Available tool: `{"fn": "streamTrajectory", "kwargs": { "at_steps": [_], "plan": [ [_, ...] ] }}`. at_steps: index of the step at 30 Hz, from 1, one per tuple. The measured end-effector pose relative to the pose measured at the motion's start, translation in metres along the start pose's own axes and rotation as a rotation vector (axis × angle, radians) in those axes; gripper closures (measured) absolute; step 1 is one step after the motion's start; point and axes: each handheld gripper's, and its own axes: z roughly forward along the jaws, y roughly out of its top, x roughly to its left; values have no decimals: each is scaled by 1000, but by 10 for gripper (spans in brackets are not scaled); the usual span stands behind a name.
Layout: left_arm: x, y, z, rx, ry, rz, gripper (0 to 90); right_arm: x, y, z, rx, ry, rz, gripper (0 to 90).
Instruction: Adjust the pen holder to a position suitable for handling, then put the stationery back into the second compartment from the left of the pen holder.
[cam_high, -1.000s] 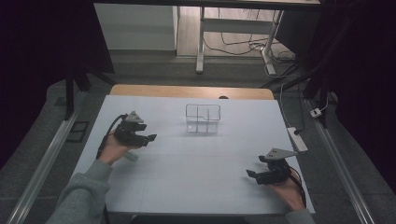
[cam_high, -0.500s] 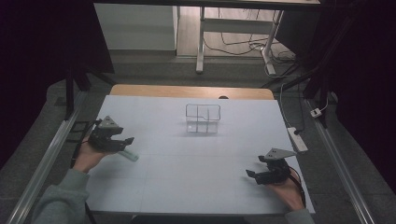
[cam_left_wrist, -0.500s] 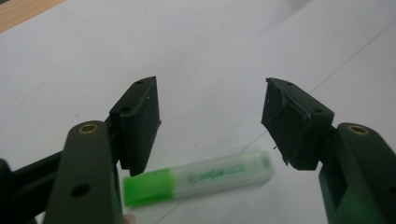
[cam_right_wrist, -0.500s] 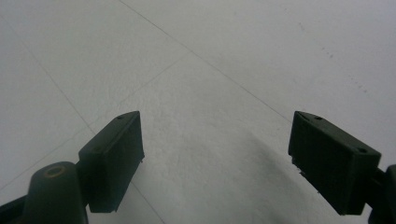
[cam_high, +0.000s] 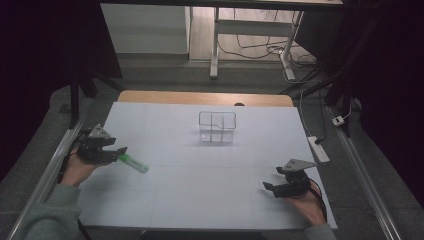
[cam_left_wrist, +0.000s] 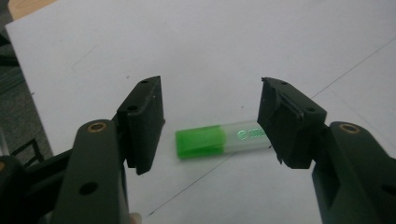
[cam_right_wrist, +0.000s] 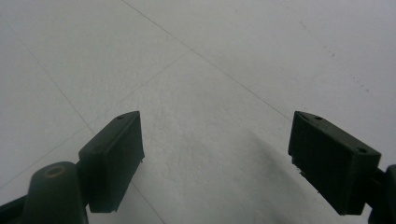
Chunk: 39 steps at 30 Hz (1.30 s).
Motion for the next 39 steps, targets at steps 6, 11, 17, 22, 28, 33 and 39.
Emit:
{"fn": "streamTrajectory", "kwargs": {
  "at_steps": [6, 11, 17, 22, 28, 33, 39],
  "plan": [
    [15, -6, 7, 43, 4, -31, 467, 0, 0, 0, 2, -5, -2, 177],
    [23, -9, 17, 76, 6, -42, 551, 0, 0, 0, 3, 0, -2, 177],
    [33, -13, 29, 114, 11, -62, 683, 0, 0, 1, 5, -2, -2, 178],
    [36, -16, 34, 134, -3, -73, 844, 0, -1, 0, 7, -4, -3, 178],
    [37, -20, 42, 163, -14, -76, 885, 0, -1, 1, 7, -5, -5, 178],
    [36, -22, 51, 173, -32, -76, 886, 0, -1, 1, 10, -7, -7, 178],
    [34, -25, 58, 178, -50, -83, 886, 0, -1, 1, 8, -8, -6, 180]
  ]
}}
